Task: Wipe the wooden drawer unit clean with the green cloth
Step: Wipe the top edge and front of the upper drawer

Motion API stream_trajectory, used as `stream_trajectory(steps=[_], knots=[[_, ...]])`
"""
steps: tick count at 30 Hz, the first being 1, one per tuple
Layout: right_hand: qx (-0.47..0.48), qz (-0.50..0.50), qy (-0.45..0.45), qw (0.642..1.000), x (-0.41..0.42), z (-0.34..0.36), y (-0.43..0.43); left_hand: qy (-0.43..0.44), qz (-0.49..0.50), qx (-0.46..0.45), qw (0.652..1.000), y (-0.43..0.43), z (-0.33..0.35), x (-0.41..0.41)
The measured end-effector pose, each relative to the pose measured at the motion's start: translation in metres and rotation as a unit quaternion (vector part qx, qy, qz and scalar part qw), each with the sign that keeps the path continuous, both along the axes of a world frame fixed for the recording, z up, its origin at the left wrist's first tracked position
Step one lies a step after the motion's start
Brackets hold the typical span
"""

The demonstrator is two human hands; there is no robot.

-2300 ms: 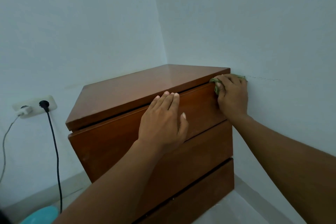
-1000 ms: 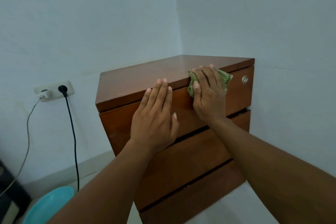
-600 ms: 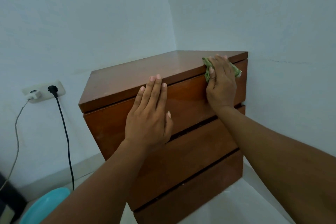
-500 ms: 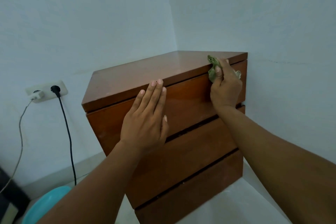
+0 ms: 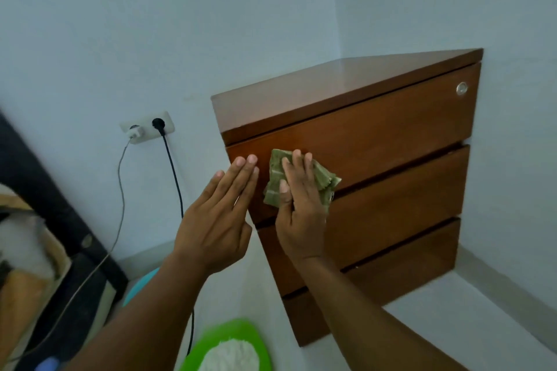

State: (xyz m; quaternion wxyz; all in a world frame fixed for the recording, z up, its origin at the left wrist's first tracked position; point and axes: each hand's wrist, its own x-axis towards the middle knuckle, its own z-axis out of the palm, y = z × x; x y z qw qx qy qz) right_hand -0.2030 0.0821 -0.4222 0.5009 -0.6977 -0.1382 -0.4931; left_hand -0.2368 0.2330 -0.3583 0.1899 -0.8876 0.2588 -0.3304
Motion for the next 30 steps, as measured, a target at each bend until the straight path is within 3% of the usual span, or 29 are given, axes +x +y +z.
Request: stream_trajectory(steps=[5,9,18,30], knots=[[-0.147,-0.057,0.018,0.987,0.013,-0.022,0.006,0.004,-0.020,-0.031,0.999,0.001,-0.008,0.004],[-0.195,-0.119,0.027,0.973,0.027,-0.028,0.002,-0.004,-0.024,-0.032,0.999,-0.003,-0.013,0.012],[-0.083,-0.159,0.059,0.982,0.057,-0.030,-0.060,-0.005,-0.060,-0.018,0.998,-0.060,-0.015,0.040],[0.084,-0.190,0.073,0.975,0.121,-0.029,-0.220,-0.010,-0.101,-0.002,0.995,-0.160,-0.030,0.079]])
